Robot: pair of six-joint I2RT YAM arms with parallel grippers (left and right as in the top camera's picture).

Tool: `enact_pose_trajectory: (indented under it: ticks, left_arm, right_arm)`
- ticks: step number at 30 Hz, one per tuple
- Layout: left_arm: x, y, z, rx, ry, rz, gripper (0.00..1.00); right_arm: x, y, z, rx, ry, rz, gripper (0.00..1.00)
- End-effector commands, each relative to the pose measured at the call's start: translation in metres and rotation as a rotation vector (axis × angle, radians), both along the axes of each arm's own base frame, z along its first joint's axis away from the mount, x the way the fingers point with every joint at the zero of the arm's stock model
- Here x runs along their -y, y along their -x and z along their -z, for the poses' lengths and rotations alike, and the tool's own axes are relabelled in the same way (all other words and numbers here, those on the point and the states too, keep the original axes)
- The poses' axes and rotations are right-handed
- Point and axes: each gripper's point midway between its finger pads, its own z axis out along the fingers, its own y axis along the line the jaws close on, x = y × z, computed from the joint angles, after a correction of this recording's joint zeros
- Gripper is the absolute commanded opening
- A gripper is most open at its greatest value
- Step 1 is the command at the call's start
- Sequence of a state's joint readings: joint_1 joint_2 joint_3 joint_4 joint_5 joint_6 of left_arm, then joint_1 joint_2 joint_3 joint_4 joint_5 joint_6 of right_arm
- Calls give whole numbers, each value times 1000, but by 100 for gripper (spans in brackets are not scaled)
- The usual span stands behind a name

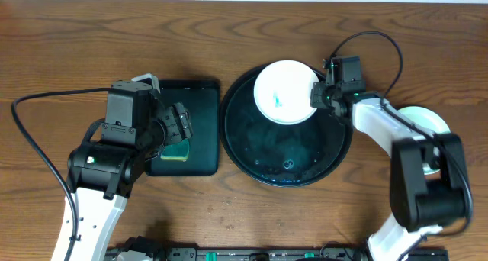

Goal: Clean dirty plates on tray and stack at the side
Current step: 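Move right gripper to the white plate rim and grasp it, then grasp the green sponge with the left gripper and lift it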

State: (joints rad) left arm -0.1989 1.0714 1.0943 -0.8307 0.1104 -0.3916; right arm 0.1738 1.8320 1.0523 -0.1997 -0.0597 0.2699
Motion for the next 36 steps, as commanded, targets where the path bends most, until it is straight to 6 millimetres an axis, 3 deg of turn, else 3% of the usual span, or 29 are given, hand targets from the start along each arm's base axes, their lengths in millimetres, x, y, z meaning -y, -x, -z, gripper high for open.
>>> enact_pose_trajectory:
  ticks: [1,6,9,13,17,18,19,20,24,27,32,36]
  left_arm:
    - [2,-2,-6,14,7,9,81]
    - [2,-2,-6,14,6,9,81]
    - [2,-2,-6,14,6,9,81]
    - [2,-2,-6,14,7,9,81]
    - [2,-1,-6,14,8,9,81]
    - [2,-1,-6,14,7,9,81]
    - [2,-1,-6,13,7,9,81]
    - [2,-1,-6,14,7,9,81]
    - [6,5,0,-22,23,28,81]
    - [4,11,17,-97,9,27,81]
    - [-1,19,75,-265,-43,12,81]
    - [-12,17,126,-379,-118,-17,80]
  right_arm:
    - [-3,10,-41,33,-32,24,1]
    - [3,58,-49,-111,-15,19,1]
    - [0,95,-30,-270,-13,4,1]
    - [-4,137,10,-439,-18,75,1]
    - [-11,142,38,-442,-78,193,1]
    - [-13,139,40,-427,-91,206,6]
    - [-14,136,40,-413,-104,213,21]
    - [-16,131,36,-392,-112,211,25]
    - [-20,111,1,-283,-109,125,27]
    - [-24,95,-49,-139,-96,16,28]
    - [-25,92,-129,100,-67,-120,32]
    - [-22,106,-159,171,-77,-127,31]
